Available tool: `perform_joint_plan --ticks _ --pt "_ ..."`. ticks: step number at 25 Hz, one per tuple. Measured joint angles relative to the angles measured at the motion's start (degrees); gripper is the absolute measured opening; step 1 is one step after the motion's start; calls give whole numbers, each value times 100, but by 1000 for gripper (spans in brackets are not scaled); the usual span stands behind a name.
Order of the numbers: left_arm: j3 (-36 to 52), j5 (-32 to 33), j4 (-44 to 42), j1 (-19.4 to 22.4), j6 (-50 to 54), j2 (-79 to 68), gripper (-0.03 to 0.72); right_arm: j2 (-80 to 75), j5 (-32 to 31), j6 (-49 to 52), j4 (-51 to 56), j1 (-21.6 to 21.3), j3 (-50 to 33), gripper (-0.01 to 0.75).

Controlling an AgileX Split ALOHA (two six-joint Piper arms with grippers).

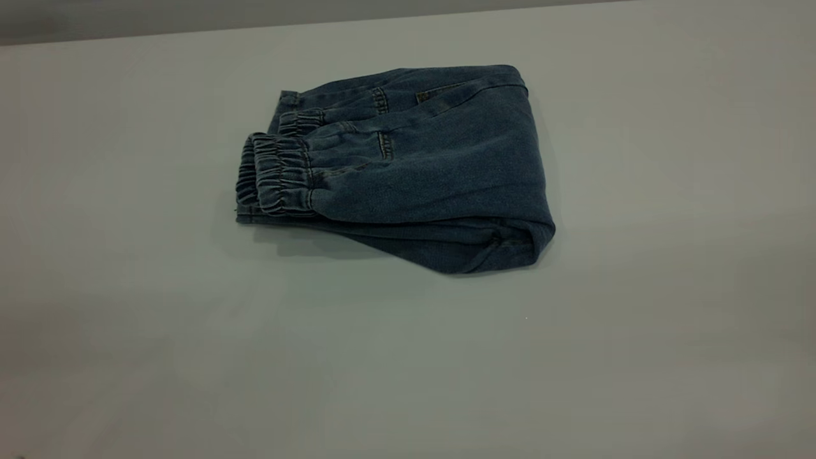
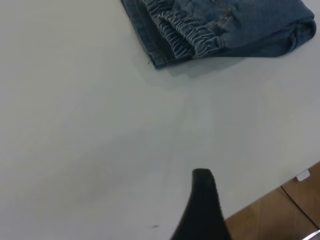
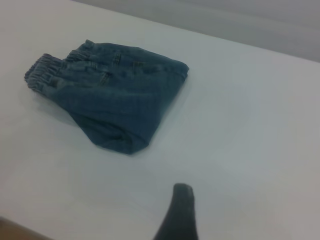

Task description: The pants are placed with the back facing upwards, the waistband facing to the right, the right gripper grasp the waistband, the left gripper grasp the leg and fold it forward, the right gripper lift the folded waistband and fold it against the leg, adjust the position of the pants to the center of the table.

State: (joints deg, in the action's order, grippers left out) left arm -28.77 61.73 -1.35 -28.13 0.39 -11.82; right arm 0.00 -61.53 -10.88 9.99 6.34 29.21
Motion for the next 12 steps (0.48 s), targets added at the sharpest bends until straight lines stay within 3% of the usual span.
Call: perform_joint_plan --ticks 12 --pt "-6 14 -5 33 6 0 518 0 0 0 18 0 0 583"
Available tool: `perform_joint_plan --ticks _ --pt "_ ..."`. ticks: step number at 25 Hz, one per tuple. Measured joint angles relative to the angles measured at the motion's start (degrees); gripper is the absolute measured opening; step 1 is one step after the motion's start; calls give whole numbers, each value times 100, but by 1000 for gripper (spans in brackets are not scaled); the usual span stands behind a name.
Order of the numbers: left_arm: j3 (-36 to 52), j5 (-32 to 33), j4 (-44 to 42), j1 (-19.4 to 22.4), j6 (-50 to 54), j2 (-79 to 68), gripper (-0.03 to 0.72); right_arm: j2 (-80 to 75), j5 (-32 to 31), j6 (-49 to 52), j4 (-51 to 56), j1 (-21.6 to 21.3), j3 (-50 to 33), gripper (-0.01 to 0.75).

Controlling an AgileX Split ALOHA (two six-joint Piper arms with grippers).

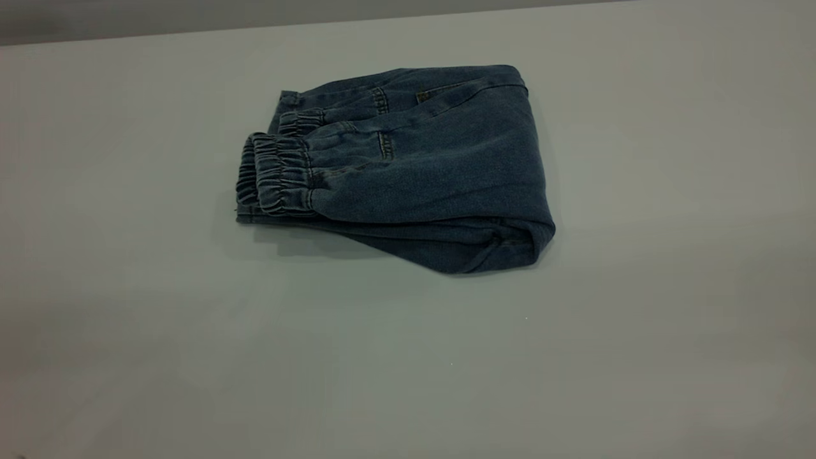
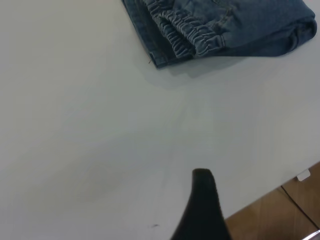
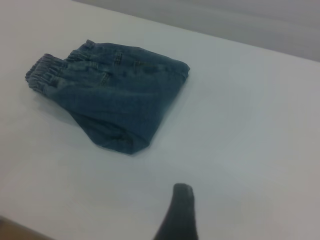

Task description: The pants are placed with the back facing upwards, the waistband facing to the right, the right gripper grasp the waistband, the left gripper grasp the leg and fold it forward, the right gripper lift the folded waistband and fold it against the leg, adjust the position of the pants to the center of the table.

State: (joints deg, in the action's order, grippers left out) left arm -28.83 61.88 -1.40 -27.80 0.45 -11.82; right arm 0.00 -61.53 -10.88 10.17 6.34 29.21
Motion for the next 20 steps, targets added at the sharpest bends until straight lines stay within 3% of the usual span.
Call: perform_joint_plan --ticks 3,13,16,20 --pt "0 0 0 368 0 74 518 0 0 -5 0 0 0 583" --pt "0 0 -1 2369 0 867 518 0 -5 -11 12 -1 0 583" --pt "0 0 -1 2684 0 1098 518 0 -5 -11 17 -1 0 583" --pt "0 0 -1 2717 0 1186 518 0 -5 -11 17 -6 0 583"
